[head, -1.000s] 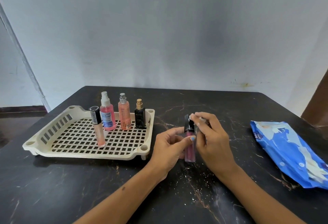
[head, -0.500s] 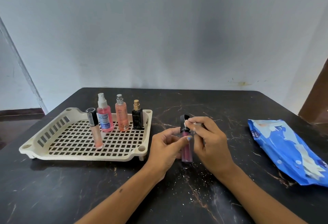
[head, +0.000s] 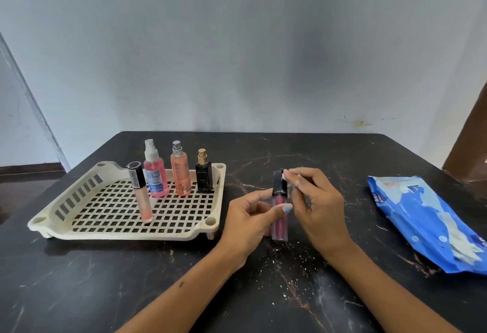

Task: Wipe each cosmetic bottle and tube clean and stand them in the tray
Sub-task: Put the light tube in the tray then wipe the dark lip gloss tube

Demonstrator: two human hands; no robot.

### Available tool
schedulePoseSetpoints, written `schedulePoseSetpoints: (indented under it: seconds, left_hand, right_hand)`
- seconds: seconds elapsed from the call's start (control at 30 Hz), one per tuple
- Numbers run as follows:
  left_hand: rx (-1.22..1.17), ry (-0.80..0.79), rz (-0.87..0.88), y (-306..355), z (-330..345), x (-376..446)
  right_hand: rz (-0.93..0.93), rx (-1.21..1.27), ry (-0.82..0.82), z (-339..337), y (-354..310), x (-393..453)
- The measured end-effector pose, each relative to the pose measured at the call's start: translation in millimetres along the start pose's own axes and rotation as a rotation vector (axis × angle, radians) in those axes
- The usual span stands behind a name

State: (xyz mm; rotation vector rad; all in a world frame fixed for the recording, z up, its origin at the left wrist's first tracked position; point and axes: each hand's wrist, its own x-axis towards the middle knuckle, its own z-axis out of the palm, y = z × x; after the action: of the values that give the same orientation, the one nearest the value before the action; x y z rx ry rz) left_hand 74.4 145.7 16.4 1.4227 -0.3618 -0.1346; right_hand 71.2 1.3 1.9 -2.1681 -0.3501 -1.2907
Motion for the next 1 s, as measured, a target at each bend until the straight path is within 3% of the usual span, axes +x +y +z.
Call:
schedulePoseSetpoints:
  seconds: [0.27, 0.63, 0.77, 1.0]
  left_hand:
    - [-0.095, -0.149, -0.032, -2.6, -5.4, 0.5]
    - [-0.282, -0.204, -0.138, -5.6, -7.5, 3.1]
    - [-0.395, -0.13, -0.21, -4.1, -8.4, 6.2]
    - [-0.391, -0.164, -0.22, -3.6, -8.2, 6.6]
  right_hand:
    - [-0.017, 0.03, 0.027, -1.7, -0.3, -1.4]
    - [0.005, 0.126, 0.07, 3.3, -15.1, -3.7]
    - [-0.035, 0.135, 0.072, 0.3, -16.9, -4.7]
    - [-0.008, 0.086, 0.098, -1.5, -12.2, -2.0]
